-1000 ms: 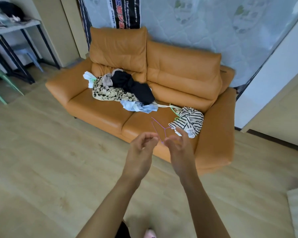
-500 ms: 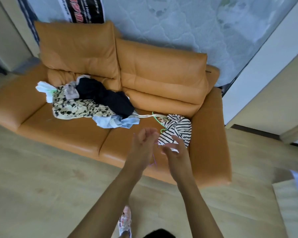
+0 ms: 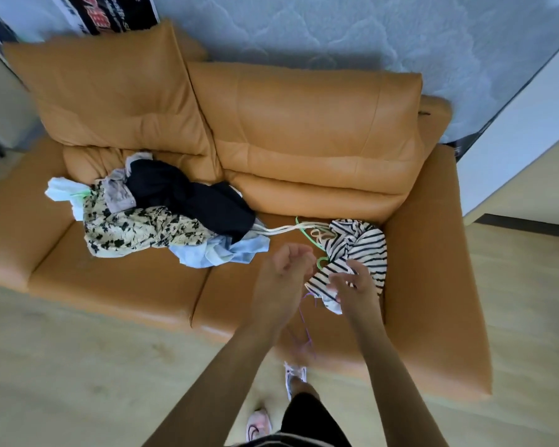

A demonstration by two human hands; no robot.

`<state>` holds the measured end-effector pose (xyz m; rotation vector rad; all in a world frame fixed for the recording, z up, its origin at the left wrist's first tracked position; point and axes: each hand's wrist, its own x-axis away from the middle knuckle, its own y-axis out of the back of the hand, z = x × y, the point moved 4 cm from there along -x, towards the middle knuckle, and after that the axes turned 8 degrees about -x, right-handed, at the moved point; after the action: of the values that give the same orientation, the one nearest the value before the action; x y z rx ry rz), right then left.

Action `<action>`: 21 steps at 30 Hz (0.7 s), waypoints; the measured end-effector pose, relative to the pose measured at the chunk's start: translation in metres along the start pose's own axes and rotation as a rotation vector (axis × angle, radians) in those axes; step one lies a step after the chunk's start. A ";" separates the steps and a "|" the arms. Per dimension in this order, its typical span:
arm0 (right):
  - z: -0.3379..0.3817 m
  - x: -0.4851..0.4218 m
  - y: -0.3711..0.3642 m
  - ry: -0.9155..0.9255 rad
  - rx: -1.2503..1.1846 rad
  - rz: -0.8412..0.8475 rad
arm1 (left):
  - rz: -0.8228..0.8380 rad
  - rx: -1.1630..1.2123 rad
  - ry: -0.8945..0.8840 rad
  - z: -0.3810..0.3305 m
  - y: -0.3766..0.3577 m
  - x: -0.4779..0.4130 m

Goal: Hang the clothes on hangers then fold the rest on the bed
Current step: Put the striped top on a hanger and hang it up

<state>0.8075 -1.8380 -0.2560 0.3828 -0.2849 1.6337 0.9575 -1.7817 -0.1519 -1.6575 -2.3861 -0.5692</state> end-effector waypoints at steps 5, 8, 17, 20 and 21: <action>-0.013 -0.095 0.003 -0.090 0.048 -0.036 | 0.008 -0.074 0.066 -0.006 -0.034 -0.083; -0.029 -0.140 0.011 -0.116 0.138 -0.048 | 0.050 -0.112 0.082 -0.006 -0.058 -0.121; -0.127 -0.242 0.048 -0.246 0.484 -0.044 | 0.200 -0.159 0.171 0.037 -0.103 -0.199; -0.161 -0.269 0.053 -0.309 0.574 0.025 | 0.196 -0.196 0.179 0.056 -0.104 -0.217; -0.171 -0.280 0.055 -0.330 0.579 0.037 | 0.193 -0.204 0.172 0.061 -0.104 -0.222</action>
<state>0.7602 -2.0289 -0.5250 1.0974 -0.0566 1.6684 0.9453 -1.9798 -0.3088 -1.8120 -2.0777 -0.9049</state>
